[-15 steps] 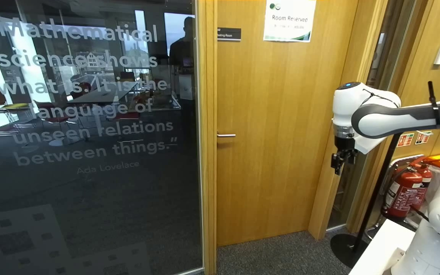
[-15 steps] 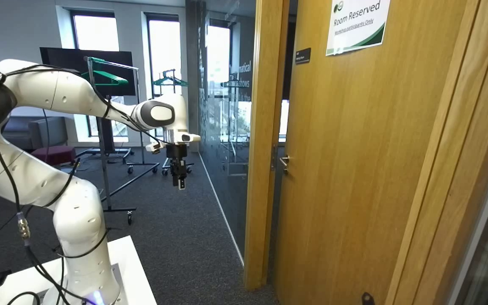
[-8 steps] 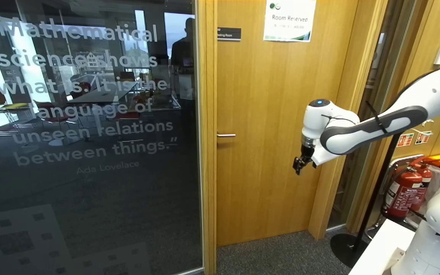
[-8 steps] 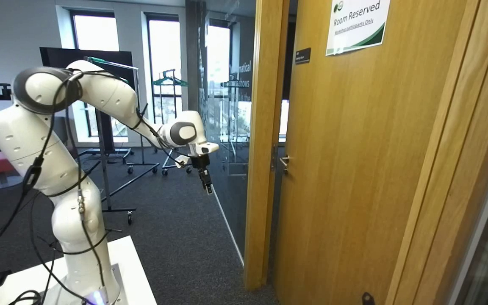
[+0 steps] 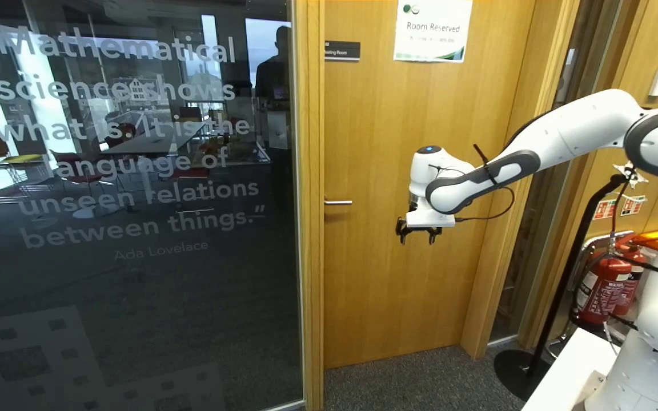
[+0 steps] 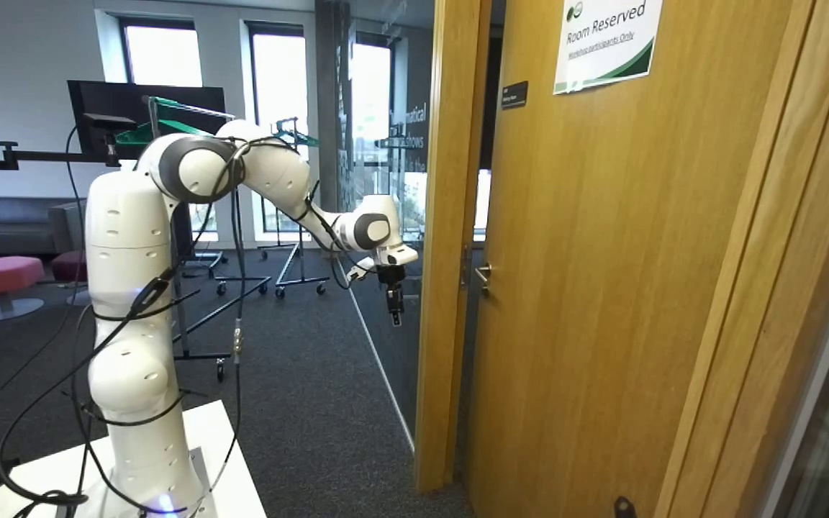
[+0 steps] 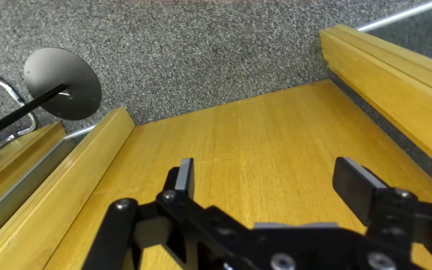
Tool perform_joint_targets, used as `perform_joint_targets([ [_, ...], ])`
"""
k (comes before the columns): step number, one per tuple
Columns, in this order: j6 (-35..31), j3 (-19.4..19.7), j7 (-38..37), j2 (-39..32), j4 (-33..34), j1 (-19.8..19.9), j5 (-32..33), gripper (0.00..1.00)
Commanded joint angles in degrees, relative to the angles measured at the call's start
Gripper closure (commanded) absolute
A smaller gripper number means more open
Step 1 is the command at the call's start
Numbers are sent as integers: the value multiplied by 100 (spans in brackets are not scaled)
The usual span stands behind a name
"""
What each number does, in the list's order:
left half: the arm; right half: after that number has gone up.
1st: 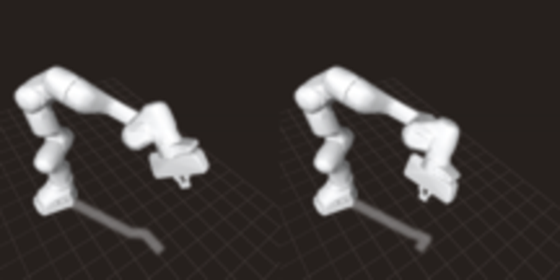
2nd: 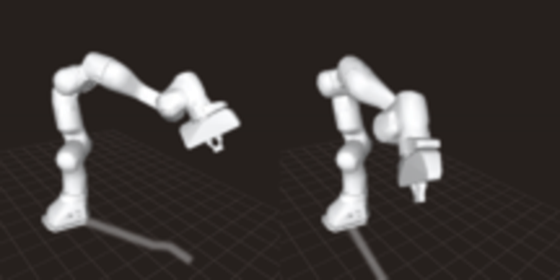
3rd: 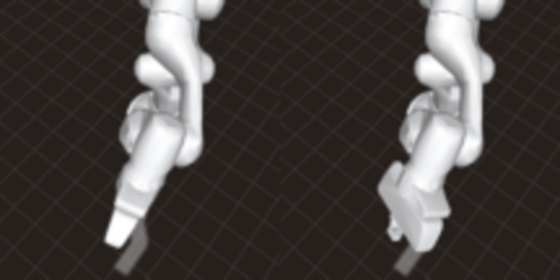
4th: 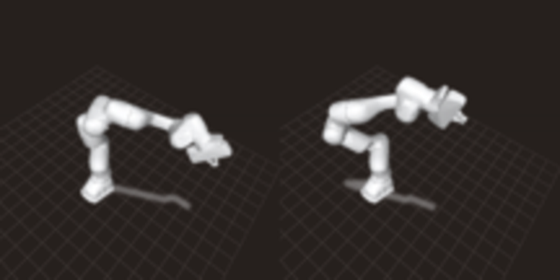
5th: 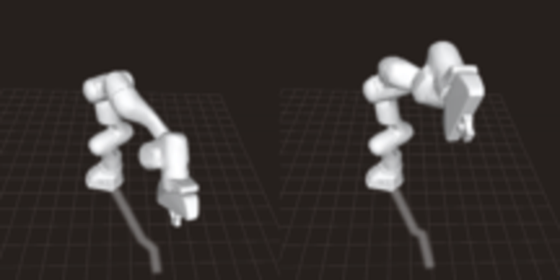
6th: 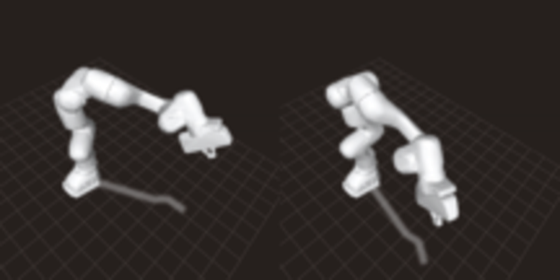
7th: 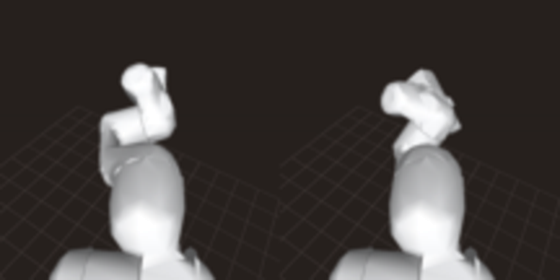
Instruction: Close the door
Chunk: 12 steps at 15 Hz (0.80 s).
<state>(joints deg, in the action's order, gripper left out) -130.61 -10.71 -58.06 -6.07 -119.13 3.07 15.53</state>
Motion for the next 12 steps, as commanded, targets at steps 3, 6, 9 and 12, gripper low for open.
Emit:
perform_joint_targets([
  [3,5,457,-160,-308,473,-473,-153,0],
  [6,6,465,-173,-327,507,-483,-161,0],
  [9,-120,657,-551,-811,969,-555,-78,0],
  [12,-188,939,-1093,-1507,1779,-650,-352,0],
])
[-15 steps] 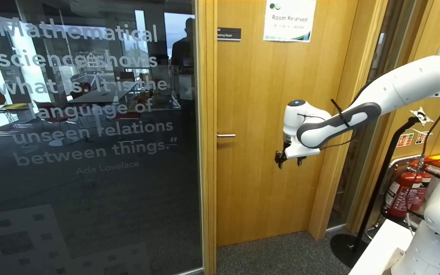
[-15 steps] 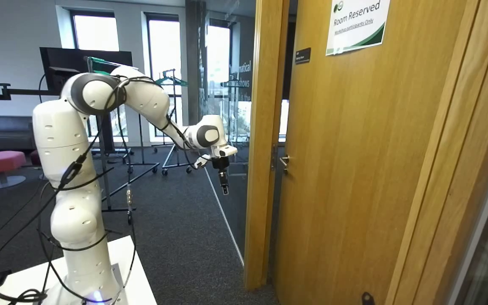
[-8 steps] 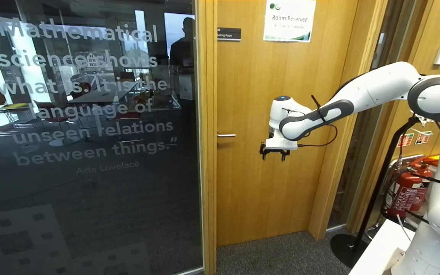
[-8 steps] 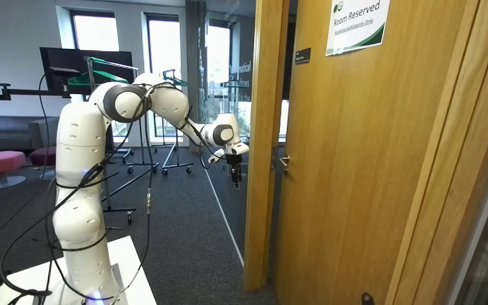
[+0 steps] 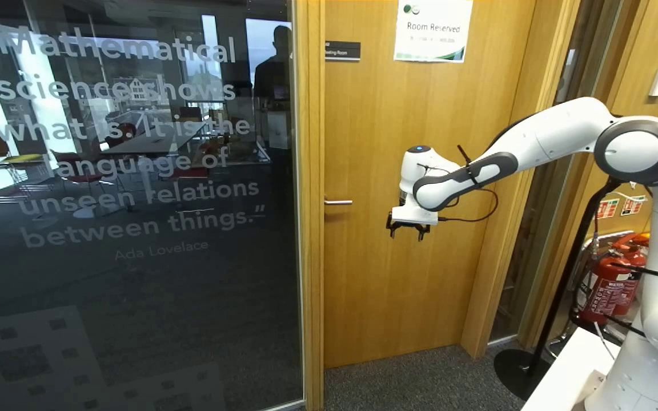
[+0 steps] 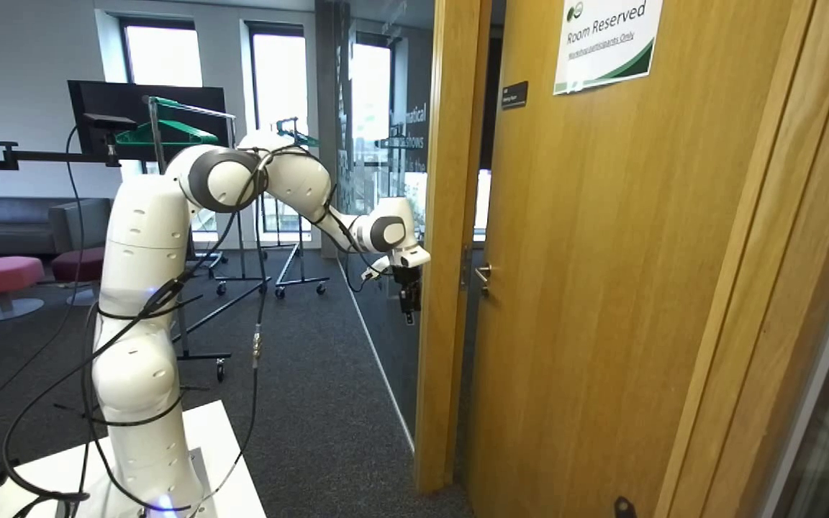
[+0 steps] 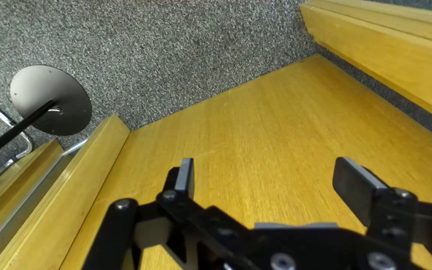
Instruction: Close the door
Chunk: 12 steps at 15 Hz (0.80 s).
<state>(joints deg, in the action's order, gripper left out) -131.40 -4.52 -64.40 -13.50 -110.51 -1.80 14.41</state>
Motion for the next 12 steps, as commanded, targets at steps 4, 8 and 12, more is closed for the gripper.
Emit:
perform_joint_targets([
  [4,0,664,-1103,-1728,2281,-265,-653,0],
  [8,54,914,-1615,-2527,3583,-366,-804,0],
  [12,157,1050,-1828,-3132,4667,-383,-862,0],
])
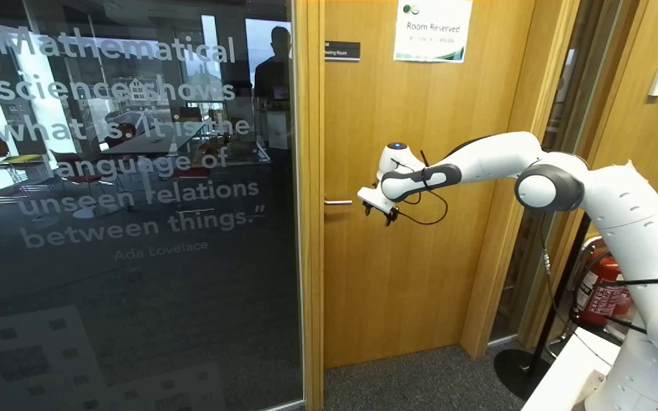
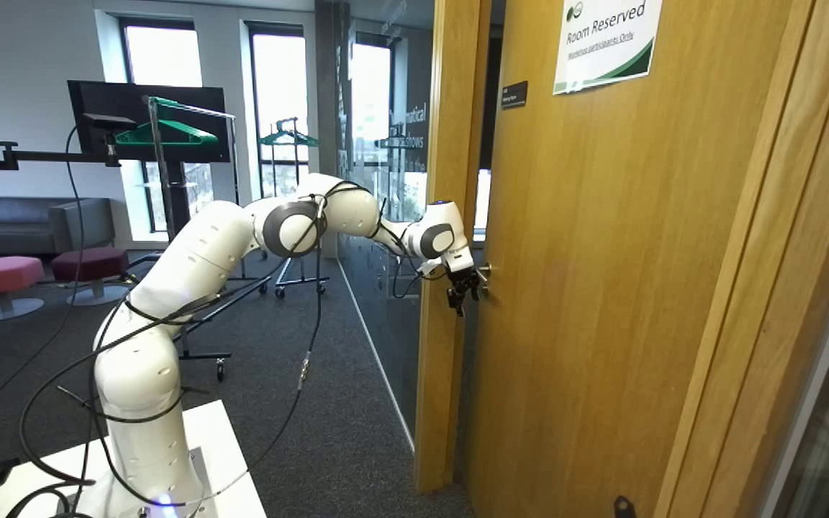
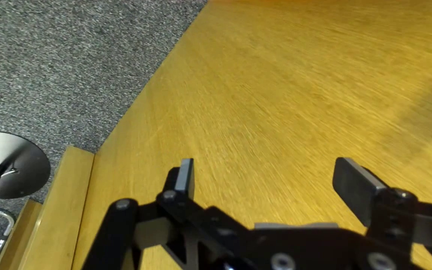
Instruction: Close the door
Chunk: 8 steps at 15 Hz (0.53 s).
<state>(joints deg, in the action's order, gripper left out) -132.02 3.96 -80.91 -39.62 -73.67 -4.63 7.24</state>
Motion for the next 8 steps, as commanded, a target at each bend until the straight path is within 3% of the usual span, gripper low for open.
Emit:
perform_joint_targets([
  [1,231,222,-204,-637,1218,-83,-172,0],
  [8,371,319,-456,-1316,2464,-27,-347,0],
])
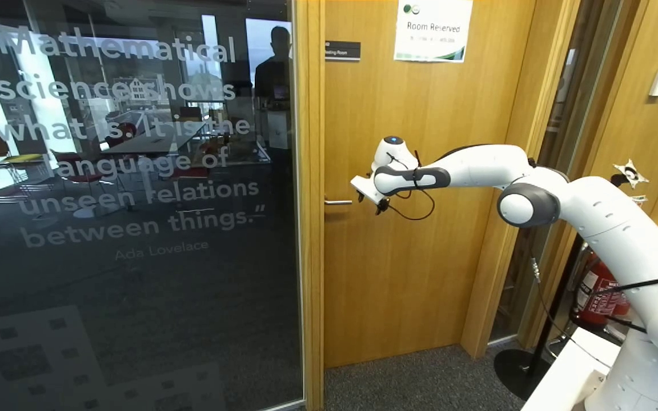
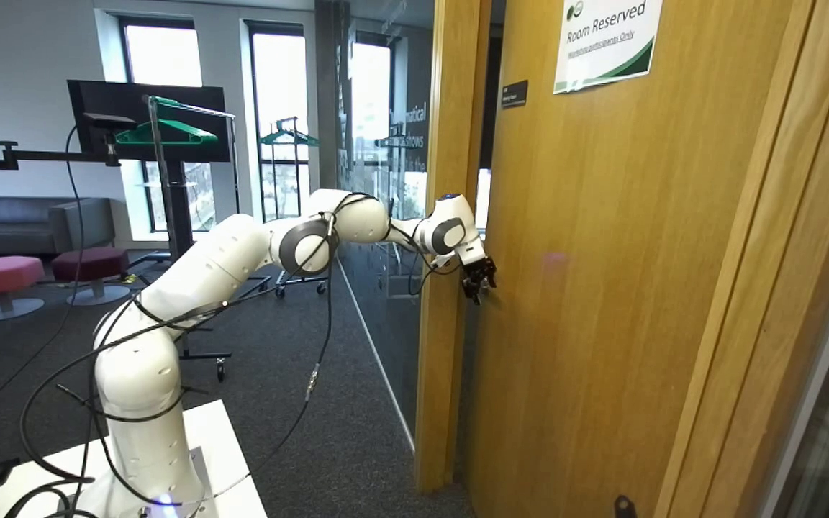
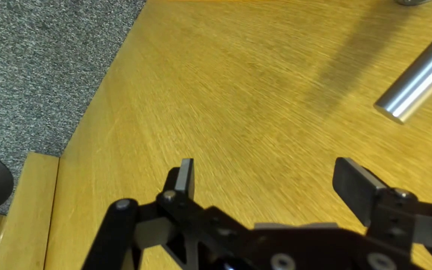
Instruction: Close the door
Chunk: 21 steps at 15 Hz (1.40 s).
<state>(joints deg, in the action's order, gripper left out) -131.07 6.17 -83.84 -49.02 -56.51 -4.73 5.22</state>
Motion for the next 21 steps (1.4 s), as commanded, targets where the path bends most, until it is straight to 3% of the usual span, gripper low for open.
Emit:
perform_joint_targets([
  [1,325,97,-206,-464,892,-21,-146,0],
  [10,515,-7,-415,-1021,1728,-22,-74,0],
  [21,517,-85,-364,-1263,2076,-42,-104,0],
])
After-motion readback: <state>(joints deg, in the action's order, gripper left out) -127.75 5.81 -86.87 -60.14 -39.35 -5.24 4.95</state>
